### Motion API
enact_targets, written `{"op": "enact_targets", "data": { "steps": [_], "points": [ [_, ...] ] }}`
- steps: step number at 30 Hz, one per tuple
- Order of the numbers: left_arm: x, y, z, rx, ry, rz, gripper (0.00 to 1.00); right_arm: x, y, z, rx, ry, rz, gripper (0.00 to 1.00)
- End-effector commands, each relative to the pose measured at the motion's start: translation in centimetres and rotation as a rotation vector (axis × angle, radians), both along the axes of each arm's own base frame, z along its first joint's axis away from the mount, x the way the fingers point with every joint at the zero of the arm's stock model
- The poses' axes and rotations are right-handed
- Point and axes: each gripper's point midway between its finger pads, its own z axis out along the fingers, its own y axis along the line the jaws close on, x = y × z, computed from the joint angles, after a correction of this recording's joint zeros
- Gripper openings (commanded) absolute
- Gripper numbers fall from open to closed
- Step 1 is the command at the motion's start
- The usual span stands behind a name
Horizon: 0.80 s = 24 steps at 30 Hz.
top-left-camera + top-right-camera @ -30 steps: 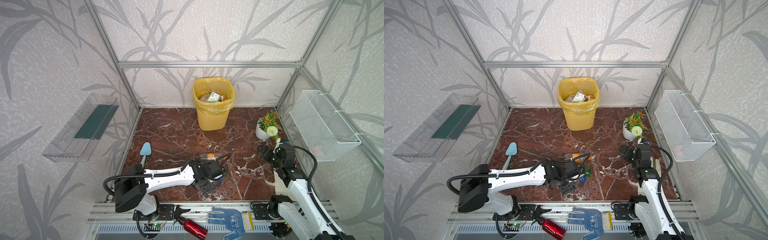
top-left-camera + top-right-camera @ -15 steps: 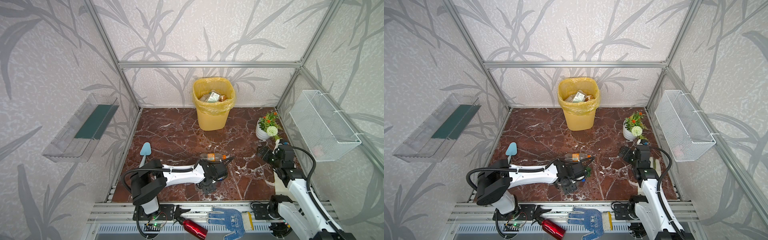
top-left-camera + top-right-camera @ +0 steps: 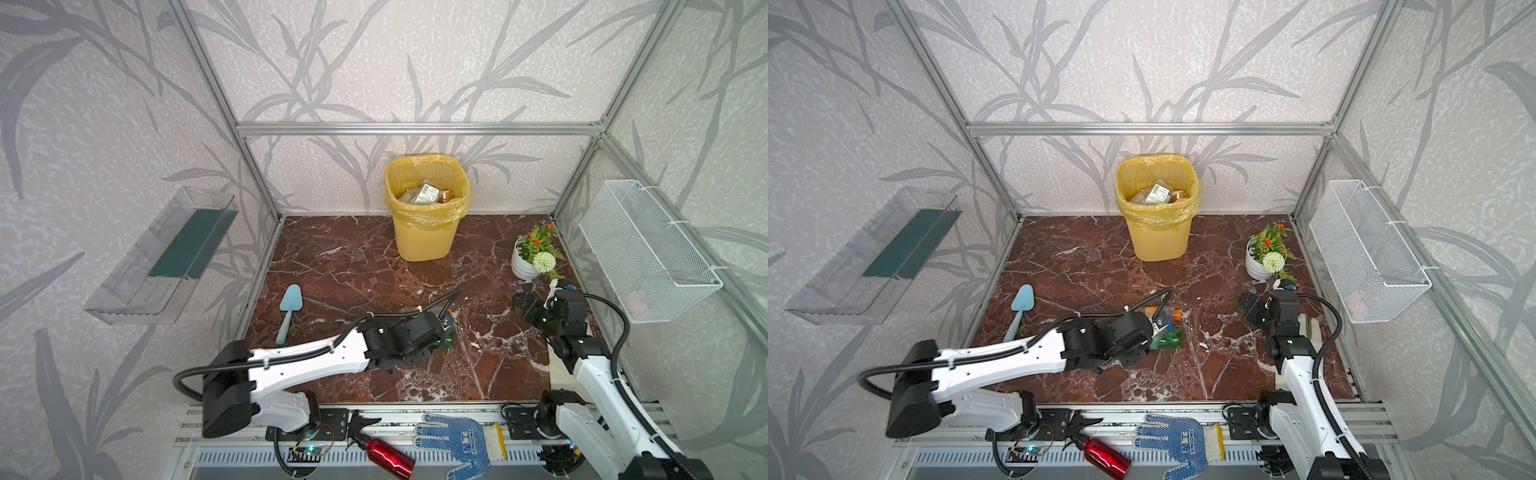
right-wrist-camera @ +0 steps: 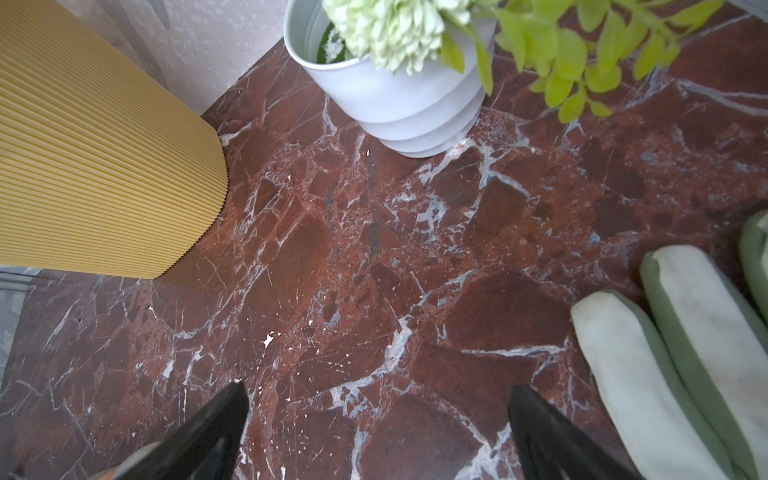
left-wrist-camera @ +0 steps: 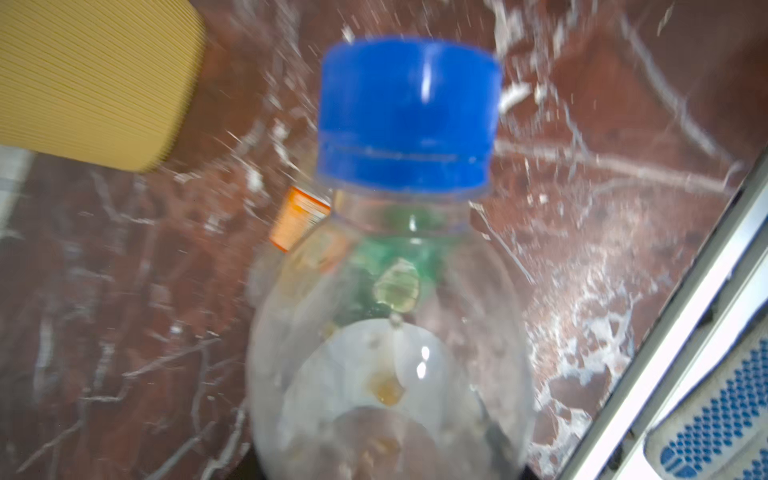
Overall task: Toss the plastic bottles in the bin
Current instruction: 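Carry the Pepsi bottle over the yellow bin and open the left gripper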
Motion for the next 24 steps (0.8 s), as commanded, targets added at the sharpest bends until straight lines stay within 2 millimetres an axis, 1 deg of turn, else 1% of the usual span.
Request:
{"op": "enact_targets", "data": {
  "steps": [1,3,6,8,9,10,12,13,15,16,18,20,21,22,23,24],
  "points": [
    [4.4,2.6,10.7,-0.194,-0.371,0.132,0.49,0.4,0.2,0.2,0.007,-0.025,0.008,0.98],
    [5.8,5.1,18.4,-0.385,-0.542,0.187,0.49,0.6,0.3,0.3,0.012,-0.032,0.01,0.98],
    [6.9,9.5,28.4,-0.704,-0.715,0.246,0.49,0.7,0.3,0.4,0.021,-0.039,0.01,0.98],
    [7.7,10.8,32.5,-0.828,-0.779,0.234,0.49,0.7,0.4,0.4,0.033,-0.045,0.009,0.98],
    [8.6,11.3,33.7,-0.869,-0.769,0.251,0.49,0.7,0.6,0.4,0.042,-0.05,0.011,0.98],
    [9.6,11.2,34.4,-0.891,-0.771,0.256,0.49,0.7,0.7,0.3,0.052,-0.053,0.012,0.98],
    [12.6,10.0,35.8,-0.936,-0.783,0.266,0.5,0.8,1.1,0.3,0.075,-0.068,0.023,0.97],
    [14.2,8.9,35.9,-0.947,-0.758,0.262,0.5,0.8,1.2,0.3,0.083,-0.068,0.026,0.97],
    [18.2,6.0,35.7,-0.966,-0.678,0.245,0.5,0.9,1.7,0.4,0.103,-0.067,0.049,0.96],
    [20.4,4.7,35.2,-0.966,-0.638,0.251,0.51,1.0,2.0,0.6,0.113,-0.07,0.062,0.96],
    [26.0,2.0,32.8,-0.926,-0.52,0.297,0.55,1.0,2.4,0.8,0.122,-0.074,0.083,0.95],
    [30.3,0.0,29.8,-0.867,-0.389,0.354,0.61,0.8,2.4,1.2,0.116,-0.073,0.09,0.95],
    [31.3,-0.6,29.3,-0.849,-0.342,0.373,0.68,0.7,2.4,1.4,0.108,-0.077,0.093,0.95],
    [31.7,-1.0,29.1,-0.842,-0.318,0.376,0.75,0.5,2.3,1.7,0.098,-0.083,0.095,0.95],
    [31.5,-1.7,29.6,-0.839,-0.315,0.328,0.8,0.3,2.2,2.0,0.085,-0.09,0.091,0.96],
    [31.2,-2.0,30.6,-0.861,-0.33,0.297,0.86,0.1,2.0,2.2,0.074,-0.096,0.085,0.96]
  ]
}}
